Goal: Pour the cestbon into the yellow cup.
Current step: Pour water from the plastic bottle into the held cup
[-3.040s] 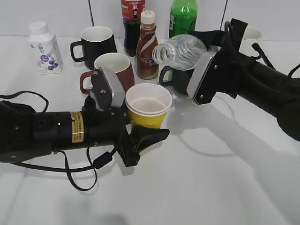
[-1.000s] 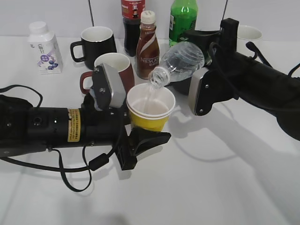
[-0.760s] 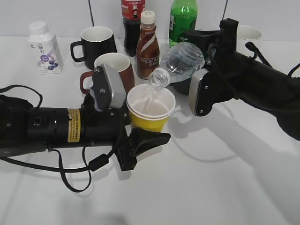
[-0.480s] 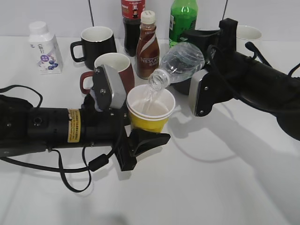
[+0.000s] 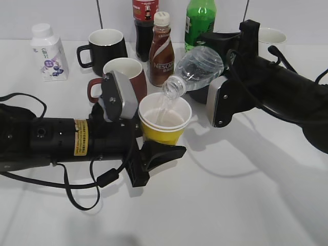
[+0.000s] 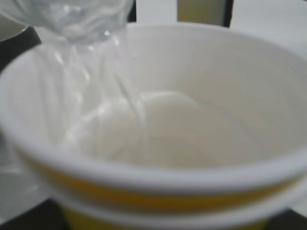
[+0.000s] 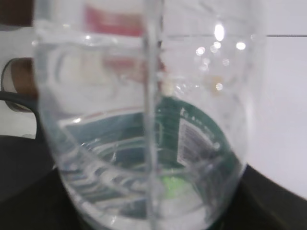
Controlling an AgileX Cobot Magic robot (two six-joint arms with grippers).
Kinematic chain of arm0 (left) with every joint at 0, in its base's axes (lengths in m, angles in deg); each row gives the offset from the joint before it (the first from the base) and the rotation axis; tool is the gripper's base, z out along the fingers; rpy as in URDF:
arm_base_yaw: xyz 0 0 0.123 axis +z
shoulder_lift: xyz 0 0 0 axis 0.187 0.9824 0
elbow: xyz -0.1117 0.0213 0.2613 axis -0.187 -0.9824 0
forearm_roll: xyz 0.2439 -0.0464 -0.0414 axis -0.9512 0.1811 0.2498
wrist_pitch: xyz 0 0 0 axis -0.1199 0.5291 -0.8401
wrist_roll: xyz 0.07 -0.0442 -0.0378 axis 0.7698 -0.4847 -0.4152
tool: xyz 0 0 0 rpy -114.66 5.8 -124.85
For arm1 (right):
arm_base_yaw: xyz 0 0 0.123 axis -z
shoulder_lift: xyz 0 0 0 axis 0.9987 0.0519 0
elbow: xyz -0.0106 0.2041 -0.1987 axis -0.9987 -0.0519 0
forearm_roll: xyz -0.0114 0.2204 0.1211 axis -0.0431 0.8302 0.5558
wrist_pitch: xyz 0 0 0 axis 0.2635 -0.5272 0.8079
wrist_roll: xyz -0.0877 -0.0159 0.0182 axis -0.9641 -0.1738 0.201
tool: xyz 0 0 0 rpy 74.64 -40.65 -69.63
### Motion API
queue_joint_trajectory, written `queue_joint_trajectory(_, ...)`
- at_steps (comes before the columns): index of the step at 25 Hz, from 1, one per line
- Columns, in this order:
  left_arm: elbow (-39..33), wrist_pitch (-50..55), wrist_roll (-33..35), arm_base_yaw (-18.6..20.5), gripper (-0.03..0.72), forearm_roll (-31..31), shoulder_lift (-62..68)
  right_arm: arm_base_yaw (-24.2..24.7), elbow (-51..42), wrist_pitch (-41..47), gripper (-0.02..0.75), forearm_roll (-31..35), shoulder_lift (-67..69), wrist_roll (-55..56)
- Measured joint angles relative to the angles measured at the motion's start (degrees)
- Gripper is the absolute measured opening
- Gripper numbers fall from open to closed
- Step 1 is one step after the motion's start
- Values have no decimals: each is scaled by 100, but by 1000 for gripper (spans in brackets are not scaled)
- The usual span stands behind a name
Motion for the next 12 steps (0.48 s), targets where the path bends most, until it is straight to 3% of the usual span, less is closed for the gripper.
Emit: queue_joint_trajectory(12, 0, 37, 0, 0, 440, -5, 0, 0, 11, -5, 467, 0, -6, -137)
